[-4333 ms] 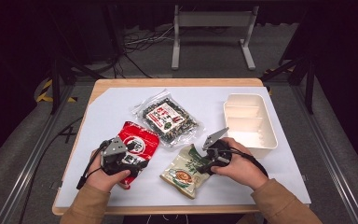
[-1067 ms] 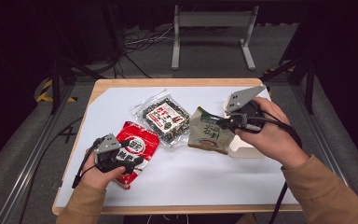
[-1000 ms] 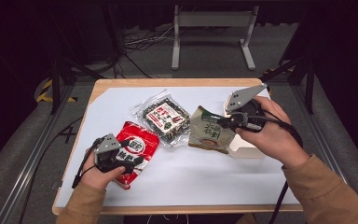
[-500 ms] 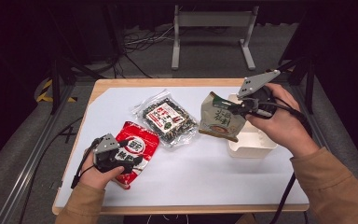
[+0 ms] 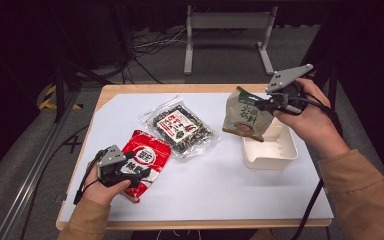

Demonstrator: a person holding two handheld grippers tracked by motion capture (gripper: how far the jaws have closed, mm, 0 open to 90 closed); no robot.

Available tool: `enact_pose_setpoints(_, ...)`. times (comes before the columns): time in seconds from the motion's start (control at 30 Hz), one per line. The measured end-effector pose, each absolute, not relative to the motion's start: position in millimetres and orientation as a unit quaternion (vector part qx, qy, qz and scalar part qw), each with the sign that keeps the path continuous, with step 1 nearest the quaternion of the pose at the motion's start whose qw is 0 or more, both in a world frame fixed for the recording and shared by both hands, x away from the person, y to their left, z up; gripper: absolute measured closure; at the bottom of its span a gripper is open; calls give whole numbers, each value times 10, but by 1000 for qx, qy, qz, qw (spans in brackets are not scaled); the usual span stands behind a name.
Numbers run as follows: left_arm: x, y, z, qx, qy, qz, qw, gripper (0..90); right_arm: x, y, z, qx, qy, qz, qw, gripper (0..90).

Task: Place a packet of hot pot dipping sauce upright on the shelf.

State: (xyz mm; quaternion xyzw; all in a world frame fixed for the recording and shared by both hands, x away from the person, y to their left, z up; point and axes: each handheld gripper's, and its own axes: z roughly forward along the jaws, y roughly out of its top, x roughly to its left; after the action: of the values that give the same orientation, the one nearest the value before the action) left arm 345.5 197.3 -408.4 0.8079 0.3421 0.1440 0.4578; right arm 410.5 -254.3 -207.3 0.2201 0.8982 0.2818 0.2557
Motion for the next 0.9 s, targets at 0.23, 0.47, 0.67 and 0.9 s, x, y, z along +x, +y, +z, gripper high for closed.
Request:
enact_pose_setpoints(0.23,3422,2020,-4087,806,346,150,456,170,4258,-2676,-2056,221,898,272,267,893)
enact_pose_setpoints(0.47,3406,2039,-4091,805,351,152,453,170,4378,-2799,-2034,227,893,270,280,893)
enact_pose_setpoints(0.67,3416,2035,-4101,807,350,149,452,170,4514,-2919,-1993,231,889,275,285,893)
enact_pose_setpoints(0.9,3425,2027,-4105,806,350,148,453,170,4661,-3003,-1986,234,887,269,294,892)
